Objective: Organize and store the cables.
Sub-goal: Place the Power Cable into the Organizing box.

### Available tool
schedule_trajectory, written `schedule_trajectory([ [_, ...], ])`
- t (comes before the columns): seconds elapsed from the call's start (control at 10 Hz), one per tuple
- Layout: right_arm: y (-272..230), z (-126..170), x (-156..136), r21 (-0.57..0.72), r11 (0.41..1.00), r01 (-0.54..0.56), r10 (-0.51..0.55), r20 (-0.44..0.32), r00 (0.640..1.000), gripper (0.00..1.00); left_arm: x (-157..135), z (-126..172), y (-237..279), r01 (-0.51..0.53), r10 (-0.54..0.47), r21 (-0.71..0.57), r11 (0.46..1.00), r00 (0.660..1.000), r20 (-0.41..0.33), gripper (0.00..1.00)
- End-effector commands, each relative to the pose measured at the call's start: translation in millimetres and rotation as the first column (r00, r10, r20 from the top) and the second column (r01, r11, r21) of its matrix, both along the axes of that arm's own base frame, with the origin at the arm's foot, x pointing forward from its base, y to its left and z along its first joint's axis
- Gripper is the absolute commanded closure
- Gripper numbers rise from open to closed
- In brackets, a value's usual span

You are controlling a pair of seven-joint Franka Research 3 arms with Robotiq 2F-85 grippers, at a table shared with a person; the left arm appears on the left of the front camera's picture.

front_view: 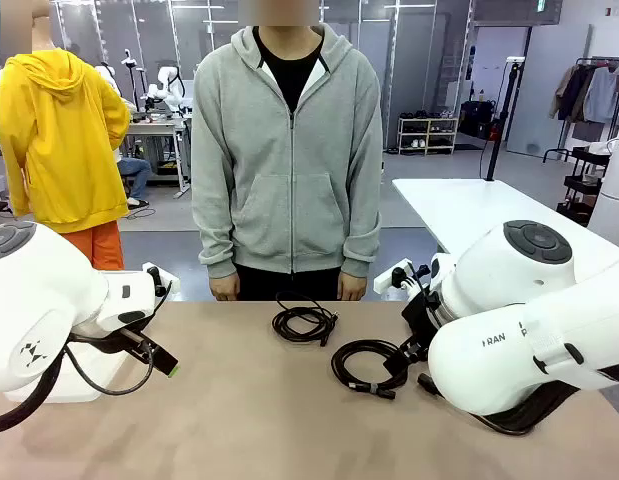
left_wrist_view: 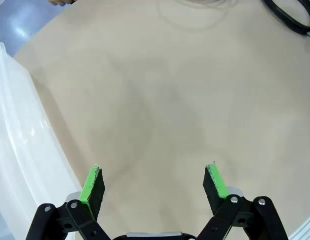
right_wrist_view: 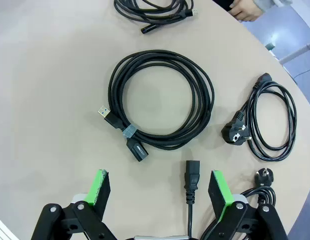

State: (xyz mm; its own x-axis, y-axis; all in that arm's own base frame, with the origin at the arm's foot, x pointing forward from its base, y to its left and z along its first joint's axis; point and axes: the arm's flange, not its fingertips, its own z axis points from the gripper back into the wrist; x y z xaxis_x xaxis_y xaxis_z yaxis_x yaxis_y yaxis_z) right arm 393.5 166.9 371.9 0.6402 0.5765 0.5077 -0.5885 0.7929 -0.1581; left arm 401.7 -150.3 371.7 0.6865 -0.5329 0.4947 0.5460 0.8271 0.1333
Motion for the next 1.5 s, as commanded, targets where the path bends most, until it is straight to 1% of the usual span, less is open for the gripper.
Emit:
schedule_trajectory([
  [0.0,0.0,0.0,0.0,0.0,1.0,0.0,0.0,0.0,1.0,0.0,-0.1,0.0,-0.4,0.001,-0.001,0.0,1.0,1.0,0.0,0.0],
  [1.0,-0.1,0.0,0.0,-0.001,1.0,-0.001,0.001,0.0,1.0,0.0,-0.3,0.0,-0.7,0.002,-0.002,0.001,1.0,1.0,0.0,0.0],
  [1.1,-14.3,20.8,3.4,0.008,1.0,0.0,-0.001,0.013,1.0,0.0,2.6,18.4,3.0,0.058,-0.057,-0.032,0.998,0.998,0.018,0.0],
  [1.2,-29.0,38.1,4.6,0.03,0.999,-0.041,0.041,-0.014,0.999,0.0,4.1,40.7,8.9,0.08,-0.08,-0.07,0.994,0.997,-0.005,0.0],
  [1.3,-47.6,57.5,3.6,0.029,0.997,-0.071,0.072,-0.024,0.997,0.0,2.4,66.1,19.6,0.136,-0.14,-0.117,0.984,0.99,-0.027,0.0],
  [1.4,-67.4,78.1,-0.2,0.061,0.993,-0.1,0.101,-0.029,0.994,0.0,0.9,88.2,34.2,0.17,-0.18,-0.173,0.97,0.983,-0.042,0.0],
])
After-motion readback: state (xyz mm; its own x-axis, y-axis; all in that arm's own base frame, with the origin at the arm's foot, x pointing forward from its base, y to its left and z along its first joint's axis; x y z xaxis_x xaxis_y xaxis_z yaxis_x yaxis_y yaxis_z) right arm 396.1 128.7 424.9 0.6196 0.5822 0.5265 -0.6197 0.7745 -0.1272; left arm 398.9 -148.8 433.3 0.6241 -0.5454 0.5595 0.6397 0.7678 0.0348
